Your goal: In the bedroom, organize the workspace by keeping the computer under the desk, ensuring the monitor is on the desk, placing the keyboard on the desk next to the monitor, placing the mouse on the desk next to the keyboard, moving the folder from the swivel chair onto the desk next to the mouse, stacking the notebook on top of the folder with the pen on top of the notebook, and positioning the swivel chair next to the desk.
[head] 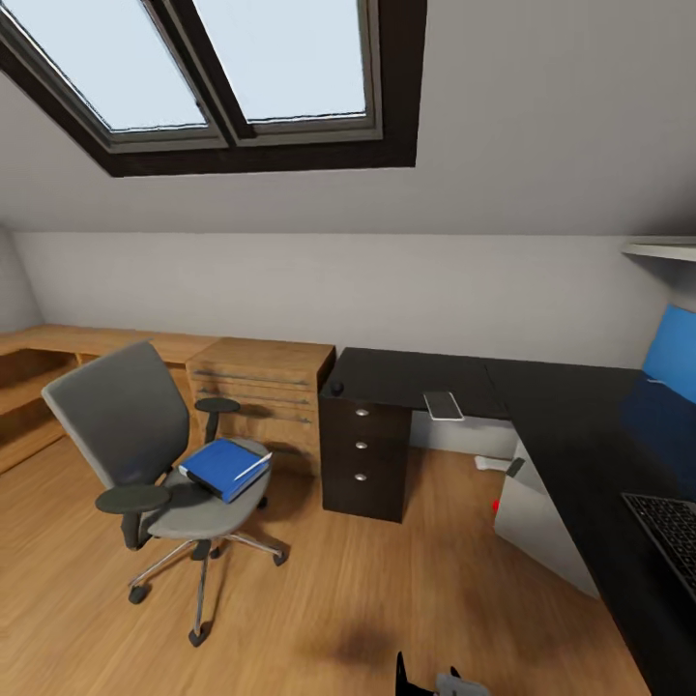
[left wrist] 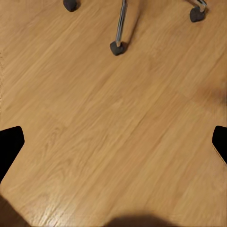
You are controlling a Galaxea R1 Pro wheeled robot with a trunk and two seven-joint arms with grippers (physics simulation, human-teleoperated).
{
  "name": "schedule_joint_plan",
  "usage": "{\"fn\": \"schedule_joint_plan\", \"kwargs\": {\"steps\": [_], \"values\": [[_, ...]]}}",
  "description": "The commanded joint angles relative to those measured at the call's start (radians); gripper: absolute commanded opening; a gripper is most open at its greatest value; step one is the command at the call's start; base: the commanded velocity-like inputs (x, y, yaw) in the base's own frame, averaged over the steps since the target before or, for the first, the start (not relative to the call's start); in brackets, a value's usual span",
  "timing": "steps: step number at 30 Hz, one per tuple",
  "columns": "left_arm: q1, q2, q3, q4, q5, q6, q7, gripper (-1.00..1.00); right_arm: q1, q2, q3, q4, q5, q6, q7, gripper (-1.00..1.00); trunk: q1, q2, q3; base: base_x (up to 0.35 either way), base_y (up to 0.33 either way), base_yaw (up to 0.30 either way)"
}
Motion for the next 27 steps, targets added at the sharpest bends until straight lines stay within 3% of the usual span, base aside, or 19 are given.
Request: {"fn": "schedule_joint_plan", "kwargs": {"steps": [1,21,27], "values": [[0.0,0.001,-0.005,-0.002,0.01,-0.004,0.006,1.0,0.0,0.0,0.009,0.0,-0.004,-0.002,-0.009,1.0,-0.003,0.007,0.003,0.322,0.0,0.15],[0.0,0.001,-0.005,-0.002,0.01,-0.004,0.006,1.0,-0.001,-0.001,0.007,-0.001,-0.004,-0.002,-0.009,1.0,-0.08,0.147,0.067,0.322,0.0,0.014],[0.0,0.001,-0.005,-0.002,0.01,-0.003,0.006,1.0,-0.001,0.0,0.009,0.0,-0.003,-0.003,-0.009,1.0,-0.08,0.147,0.067,0.322,-0.027,0.144]]}}
